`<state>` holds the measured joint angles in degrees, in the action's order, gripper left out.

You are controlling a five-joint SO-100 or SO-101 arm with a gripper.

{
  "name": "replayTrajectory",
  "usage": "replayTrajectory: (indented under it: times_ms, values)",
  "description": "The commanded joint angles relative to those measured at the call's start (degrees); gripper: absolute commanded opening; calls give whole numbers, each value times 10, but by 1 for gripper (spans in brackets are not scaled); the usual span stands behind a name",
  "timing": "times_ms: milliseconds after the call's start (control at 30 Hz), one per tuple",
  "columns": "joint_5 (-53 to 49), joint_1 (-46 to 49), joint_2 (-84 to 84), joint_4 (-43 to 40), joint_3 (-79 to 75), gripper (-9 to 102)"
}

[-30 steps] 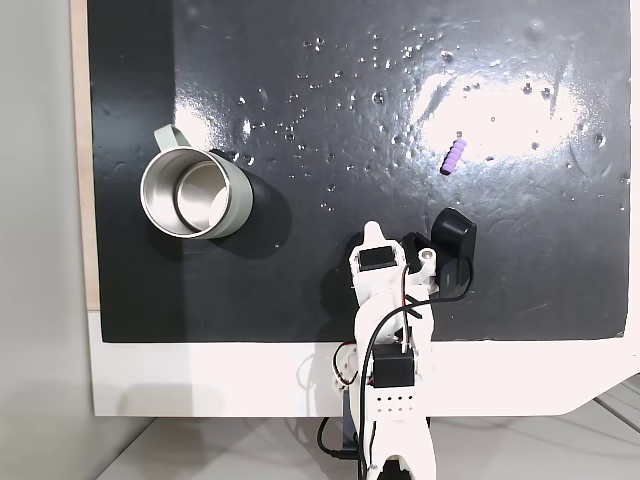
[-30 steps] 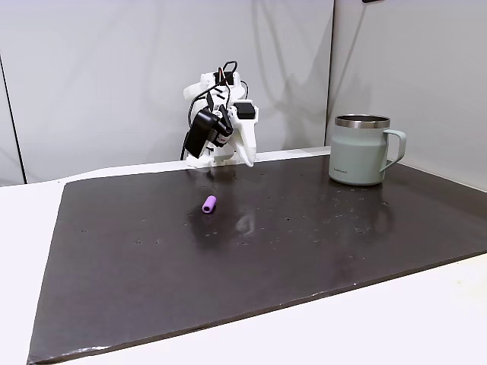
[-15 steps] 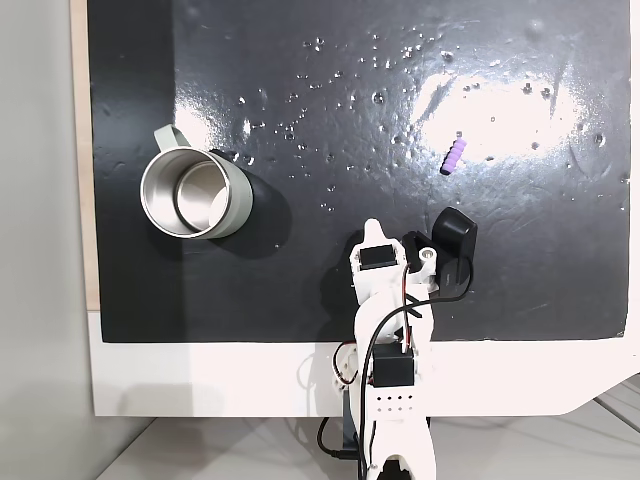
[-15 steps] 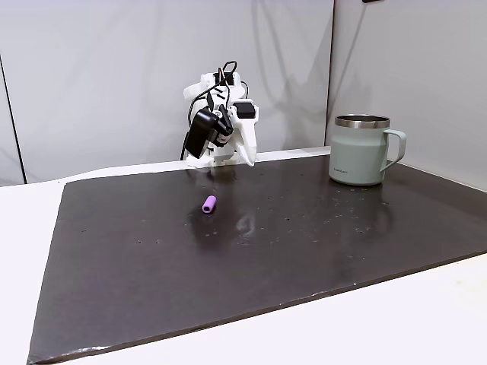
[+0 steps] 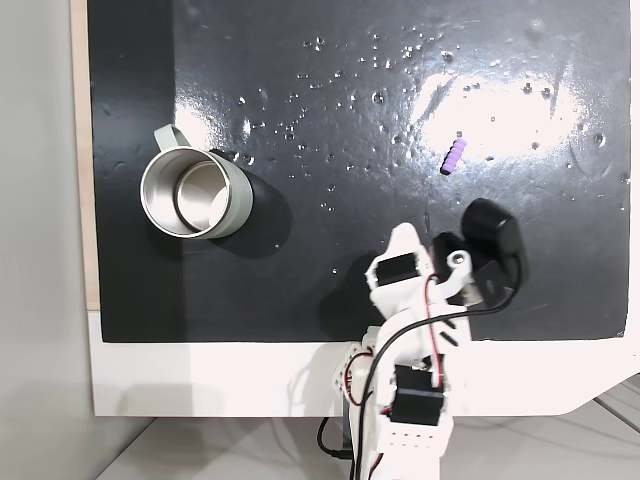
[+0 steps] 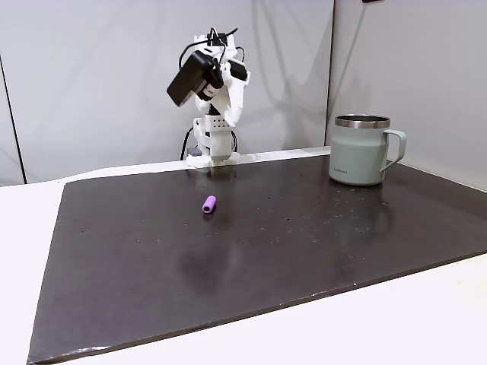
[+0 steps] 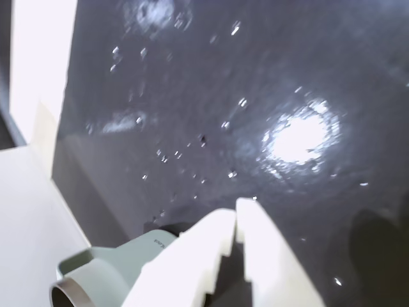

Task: Grasp a pengrip and put it in the cup.

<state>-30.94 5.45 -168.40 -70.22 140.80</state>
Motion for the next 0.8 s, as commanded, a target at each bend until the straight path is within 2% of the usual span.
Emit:
replayTrajectory:
  times_ms: [0,167,333,767]
  values:
    - [-38,34,134,-23,-134,1]
    - [-73,42,268,-65,-241,6]
    - [-124,54,367,-70,-321,11]
    - [-372,106,549,-69,-421,17]
